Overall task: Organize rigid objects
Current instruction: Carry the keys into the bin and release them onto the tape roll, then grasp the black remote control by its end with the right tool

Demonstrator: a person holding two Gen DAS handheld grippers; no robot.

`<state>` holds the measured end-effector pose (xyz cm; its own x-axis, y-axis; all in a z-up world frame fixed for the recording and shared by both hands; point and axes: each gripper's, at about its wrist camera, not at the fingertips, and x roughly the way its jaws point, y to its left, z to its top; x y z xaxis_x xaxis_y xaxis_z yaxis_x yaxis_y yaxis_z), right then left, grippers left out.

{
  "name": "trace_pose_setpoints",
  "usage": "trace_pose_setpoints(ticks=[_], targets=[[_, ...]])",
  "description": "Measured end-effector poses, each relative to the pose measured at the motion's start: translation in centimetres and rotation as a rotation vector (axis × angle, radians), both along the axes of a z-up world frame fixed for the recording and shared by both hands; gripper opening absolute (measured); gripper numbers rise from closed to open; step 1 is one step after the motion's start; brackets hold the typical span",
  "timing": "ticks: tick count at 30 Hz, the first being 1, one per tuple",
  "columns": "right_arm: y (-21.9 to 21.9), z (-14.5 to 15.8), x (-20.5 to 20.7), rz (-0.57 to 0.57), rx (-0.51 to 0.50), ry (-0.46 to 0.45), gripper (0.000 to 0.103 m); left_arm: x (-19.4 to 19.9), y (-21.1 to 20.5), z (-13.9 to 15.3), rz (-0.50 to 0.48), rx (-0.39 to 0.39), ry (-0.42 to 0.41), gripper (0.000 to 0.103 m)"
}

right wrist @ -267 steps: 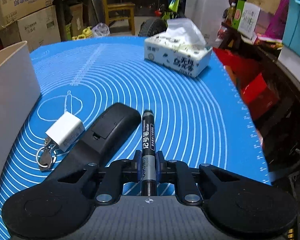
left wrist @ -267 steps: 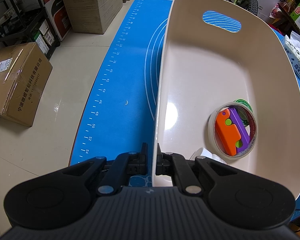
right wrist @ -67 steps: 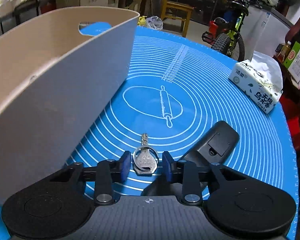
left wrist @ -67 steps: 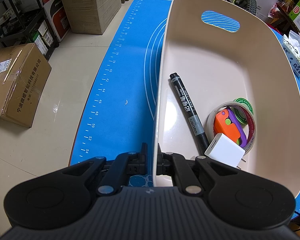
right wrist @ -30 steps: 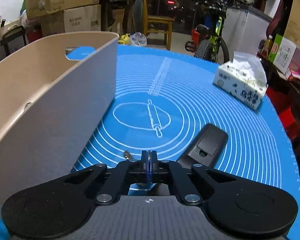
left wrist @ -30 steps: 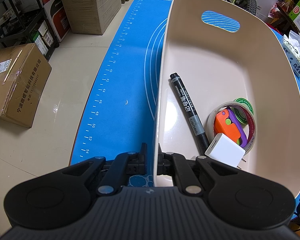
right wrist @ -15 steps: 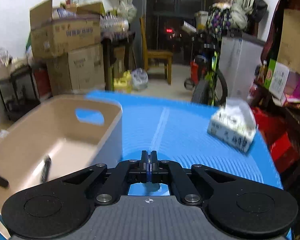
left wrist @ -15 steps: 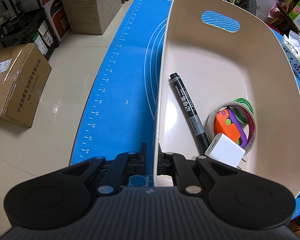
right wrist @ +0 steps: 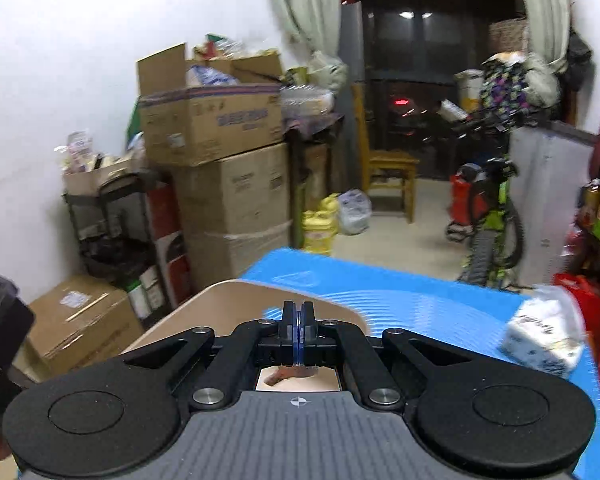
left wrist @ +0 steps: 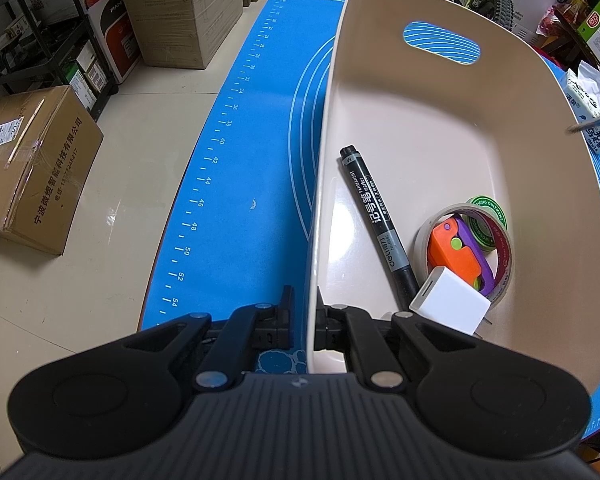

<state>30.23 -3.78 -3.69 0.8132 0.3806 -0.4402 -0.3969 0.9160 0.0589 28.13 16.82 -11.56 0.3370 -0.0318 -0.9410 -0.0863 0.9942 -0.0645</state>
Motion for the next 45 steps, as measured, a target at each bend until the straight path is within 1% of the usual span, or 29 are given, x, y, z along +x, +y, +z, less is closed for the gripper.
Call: trace_pose_setpoints(ticks=[2,5,8,11,14,15,16,17,18,19,20,21,22,25,27,29,34,37,41,45], targets=[[1.2,-0.8,0.2,0.035,0.004,0.036,0.013,0.0,0.0,0.0,-0.001,0.001,0.0,0.009],[3.3,-2.6,0.1,0.088,-0.028,0.092,0.013,0.0,0.0,0.0,-0.001,0.002,-0.001,0.009],[4.8,-4.3,0.3,0.121,-0.056,0.166,0.013,0.0,0.0,0.0,-0.002,0.001,-0.001,0.009],[5.5,-5.7,0.8,0.148,-0.086,0.252,0.013,0.0,0.0,0.0,-0.002,0.003,0.0,0.009],[5.4,-6.6,1.0,0.161,-0.11,0.285,0.014,0.0,0.0,0.0,-0.002,0.003,-0.001,0.009],[5.3,-6.7,1.1,0.164,-0.109,0.287,0.017,0.0,0.0,0.1,-0.002,0.003,-0.001,0.009],[5.1,-6.8,1.1,0.164,-0.103,0.289,0.017,0.0,0.0,0.0,-0.002,0.003,0.0,0.009],[4.8,-6.7,1.0,0.158,-0.096,0.284,0.021,0.0,0.0,0.0,-0.001,0.003,0.0,0.009],[4.3,-6.6,0.8,0.151,-0.087,0.275,0.038,0.0,0.0,0.0,-0.001,0.003,0.0,0.009],[3.8,-6.5,0.6,0.145,-0.074,0.263,0.045,0.0,0.0,0.0,-0.001,0.003,0.0,0.009],[3.3,-6.3,0.4,0.135,-0.063,0.246,0.059,0.0,0.0,0.0,-0.002,0.003,0.0,0.009],[2.7,-6.0,0.1,0.121,-0.054,0.222,0.066,0.0,0.0,0.0,-0.002,0.003,0.0,0.009],[2.0,-5.6,0.1,0.106,-0.045,0.195,0.067,0.0,0.0,0.0,-0.002,0.003,0.0,0.009],[0.3,-4.7,0.0,0.064,-0.037,0.157,0.071,0.0,0.0,0.0,-0.002,0.003,0.0,0.009],[-1.1,-4.2,0.0,0.016,-0.034,0.125,0.08,0.0,0.0,0.0,-0.002,0.003,0.0,0.009],[-2.7,-3.9,0.1,-0.036,-0.035,0.108,0.084,-0.1,0.0,0.0,-0.002,0.003,0.0,0.009],[-6.7,-4.6,1.0,-0.204,-0.049,0.128,0.088,-0.1,0.0,0.0,-0.002,0.003,0.0,0.009],[-8.6,-5.9,1.5,-0.28,-0.075,0.139,0.088,-0.1,0.0,0.0,-0.002,0.003,0.0,0.009],[-10.3,-8.5,2.9,-0.357,-0.096,0.214,0.088,-0.1,0.0,0.0,-0.002,0.004,0.0,0.009],[-10.8,-11.6,4.1,-0.404,-0.15,0.304,0.089,-0.1,0.0,0.0,-0.002,0.003,-0.001,0.009]])
